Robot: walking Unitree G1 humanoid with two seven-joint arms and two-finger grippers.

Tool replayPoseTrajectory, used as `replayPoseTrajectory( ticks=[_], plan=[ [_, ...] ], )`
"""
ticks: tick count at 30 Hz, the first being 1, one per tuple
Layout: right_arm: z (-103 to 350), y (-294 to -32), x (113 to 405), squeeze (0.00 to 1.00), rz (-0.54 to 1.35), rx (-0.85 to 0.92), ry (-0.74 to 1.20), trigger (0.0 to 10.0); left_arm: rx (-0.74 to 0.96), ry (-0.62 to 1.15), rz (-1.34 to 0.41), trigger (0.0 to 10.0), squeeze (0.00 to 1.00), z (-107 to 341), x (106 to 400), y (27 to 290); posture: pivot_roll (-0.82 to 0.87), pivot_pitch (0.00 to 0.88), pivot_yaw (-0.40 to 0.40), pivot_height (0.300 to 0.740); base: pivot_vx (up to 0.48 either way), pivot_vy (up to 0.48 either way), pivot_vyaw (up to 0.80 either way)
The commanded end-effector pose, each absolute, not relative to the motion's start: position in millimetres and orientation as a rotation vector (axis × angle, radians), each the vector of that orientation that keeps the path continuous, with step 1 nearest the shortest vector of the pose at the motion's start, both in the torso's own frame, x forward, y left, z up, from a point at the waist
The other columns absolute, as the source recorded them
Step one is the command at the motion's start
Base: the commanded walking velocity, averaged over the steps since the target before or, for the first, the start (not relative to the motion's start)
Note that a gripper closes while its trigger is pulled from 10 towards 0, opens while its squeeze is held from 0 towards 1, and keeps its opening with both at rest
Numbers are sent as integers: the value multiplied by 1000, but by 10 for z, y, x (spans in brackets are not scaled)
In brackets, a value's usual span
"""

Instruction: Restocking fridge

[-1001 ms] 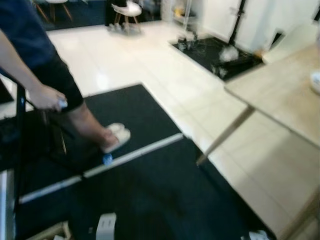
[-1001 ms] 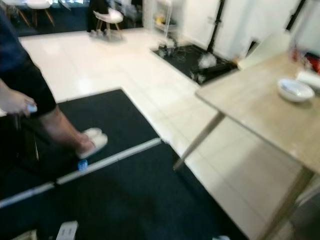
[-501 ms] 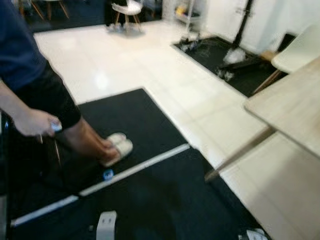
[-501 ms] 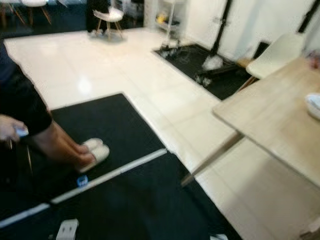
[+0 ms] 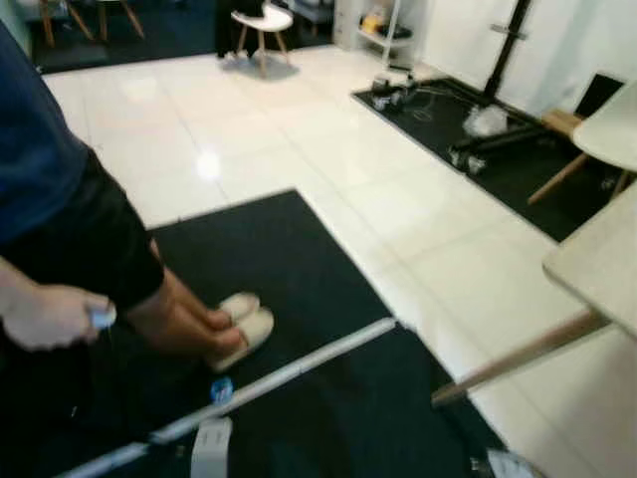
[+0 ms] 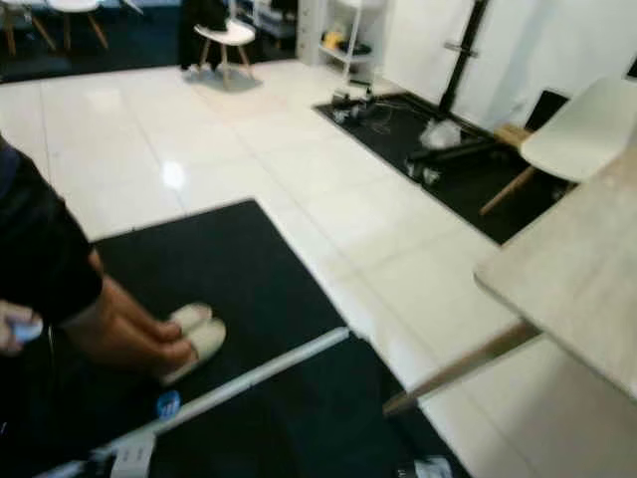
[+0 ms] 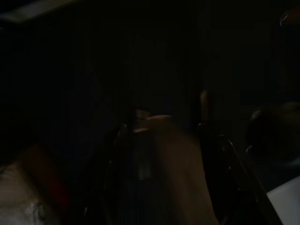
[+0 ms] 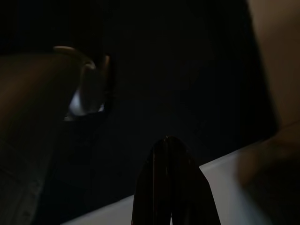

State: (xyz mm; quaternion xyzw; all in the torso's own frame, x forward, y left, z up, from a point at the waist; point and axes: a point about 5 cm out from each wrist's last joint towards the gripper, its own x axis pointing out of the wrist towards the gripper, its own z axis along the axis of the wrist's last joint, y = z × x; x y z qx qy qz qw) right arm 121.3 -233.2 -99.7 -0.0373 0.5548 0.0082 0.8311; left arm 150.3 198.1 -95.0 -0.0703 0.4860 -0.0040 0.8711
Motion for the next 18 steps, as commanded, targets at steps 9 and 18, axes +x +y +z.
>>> replayPoseTrajectory(
  ticks=[9, 18],
  plan=[
    [-994, -2286, 1249, 0, 192, -246, 1202, 10000, -186, 1025, 84, 10000, 0, -982, 1433, 1987, -3, 0, -178, 740, 0, 0, 0],
    [-938, -2371, 1355, 0, 204, -300, 1185, 10000, -222, 1039, 139, 10000, 0, -1024, 1344, 1932, 14, 0, -183, 740, 0, 0, 0]
  ],
)
